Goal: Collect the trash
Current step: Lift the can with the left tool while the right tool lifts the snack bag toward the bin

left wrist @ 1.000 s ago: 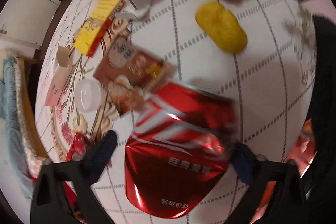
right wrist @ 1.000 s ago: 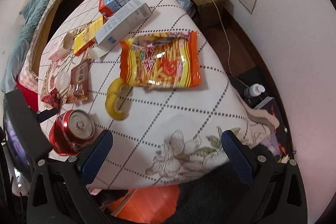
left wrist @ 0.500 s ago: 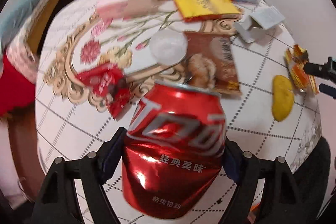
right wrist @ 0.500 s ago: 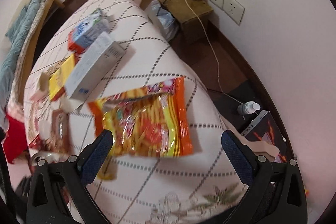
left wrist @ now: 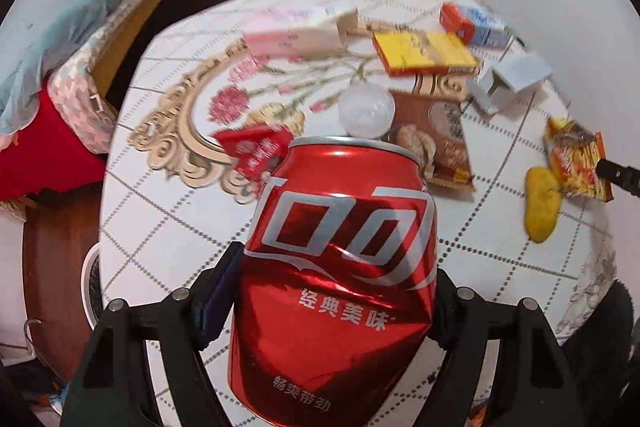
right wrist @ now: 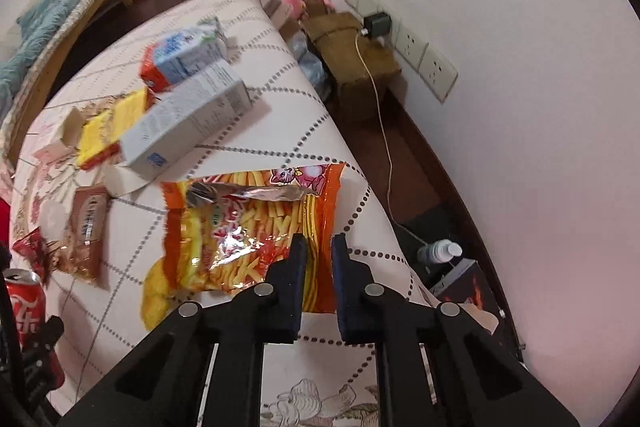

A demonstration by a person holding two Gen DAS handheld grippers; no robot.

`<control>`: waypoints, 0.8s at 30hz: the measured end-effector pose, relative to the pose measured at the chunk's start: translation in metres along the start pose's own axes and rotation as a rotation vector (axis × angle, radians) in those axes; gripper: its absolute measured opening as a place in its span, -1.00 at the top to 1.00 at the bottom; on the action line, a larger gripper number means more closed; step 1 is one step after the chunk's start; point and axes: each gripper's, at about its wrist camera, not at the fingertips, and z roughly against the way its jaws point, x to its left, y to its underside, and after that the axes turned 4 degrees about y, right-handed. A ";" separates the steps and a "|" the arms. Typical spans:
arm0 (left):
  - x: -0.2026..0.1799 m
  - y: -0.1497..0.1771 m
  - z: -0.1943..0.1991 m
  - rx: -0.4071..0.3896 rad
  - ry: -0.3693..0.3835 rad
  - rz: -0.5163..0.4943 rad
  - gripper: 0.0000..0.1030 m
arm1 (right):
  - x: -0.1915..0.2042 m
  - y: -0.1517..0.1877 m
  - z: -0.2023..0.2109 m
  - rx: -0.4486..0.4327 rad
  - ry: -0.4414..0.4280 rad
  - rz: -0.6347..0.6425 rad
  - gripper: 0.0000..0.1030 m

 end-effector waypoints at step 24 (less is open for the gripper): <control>0.148 -0.013 0.148 -0.298 -0.151 0.263 -0.46 | 0.149 0.008 0.199 -0.194 -0.545 0.213 0.89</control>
